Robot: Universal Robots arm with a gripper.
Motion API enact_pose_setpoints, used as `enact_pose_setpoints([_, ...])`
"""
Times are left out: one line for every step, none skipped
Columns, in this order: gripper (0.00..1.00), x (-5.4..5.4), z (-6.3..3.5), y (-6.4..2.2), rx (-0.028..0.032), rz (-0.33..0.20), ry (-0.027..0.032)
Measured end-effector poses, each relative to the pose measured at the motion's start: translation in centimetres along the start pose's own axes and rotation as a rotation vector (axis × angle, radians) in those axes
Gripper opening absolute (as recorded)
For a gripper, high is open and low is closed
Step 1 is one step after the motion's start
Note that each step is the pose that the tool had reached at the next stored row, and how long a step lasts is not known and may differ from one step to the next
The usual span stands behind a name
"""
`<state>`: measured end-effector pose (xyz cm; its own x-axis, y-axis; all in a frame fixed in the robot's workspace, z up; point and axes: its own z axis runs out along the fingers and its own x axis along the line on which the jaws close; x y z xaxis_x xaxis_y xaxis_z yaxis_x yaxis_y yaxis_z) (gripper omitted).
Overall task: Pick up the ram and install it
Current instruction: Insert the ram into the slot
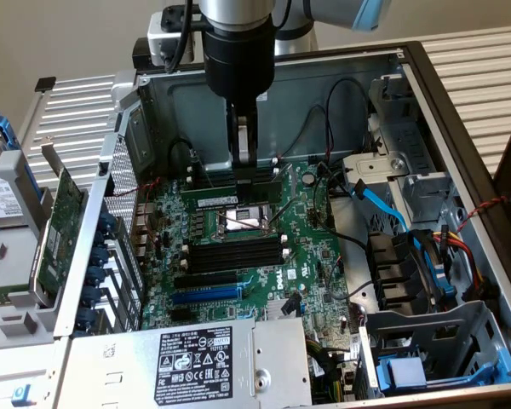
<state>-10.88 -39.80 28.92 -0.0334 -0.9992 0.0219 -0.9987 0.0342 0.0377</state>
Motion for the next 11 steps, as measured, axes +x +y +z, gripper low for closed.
enact_pose_setpoints([0.13, 0.1, 0.03, -0.01, -0.0001, 0.000, -0.0002])
enact_pose_setpoints([0.13, 0.2, 0.10, -0.01, 0.0000, 0.000, -0.0007])
enact_pose_setpoints([0.13, 0.3, 0.20, -0.02, 0.0001, 0.000, -0.0009])
enact_pose_setpoints([0.13, 0.3, 0.29, -0.02, -0.0002, 0.000, -0.0010])
enact_pose_setpoints([0.13, 0.4, 0.40, -0.03, -0.0001, 0.000, -0.0019])
enact_pose_setpoints([0.13, 0.5, 0.52, -0.04, 0.0000, 0.000, -0.0026])
enact_pose_setpoints([0.13, 0.5, 0.64, -0.04, -0.0001, 0.000, -0.0028])
enact_pose_setpoints([0.13, 0.5, 0.76, -0.04, -0.0001, 0.000, -0.0027])
enact_pose_setpoints([0.13, 0.5, 0.90, -0.05, -0.0001, 0.000, -0.0027])
enact_pose_setpoints([0.13, 0.5, 1.04, -0.06, -0.0001, 0.000, -0.0027])
enact_pose_setpoints([0.13, 0.5, 1.18, -0.06, -0.0002, 0.000, -0.0027])
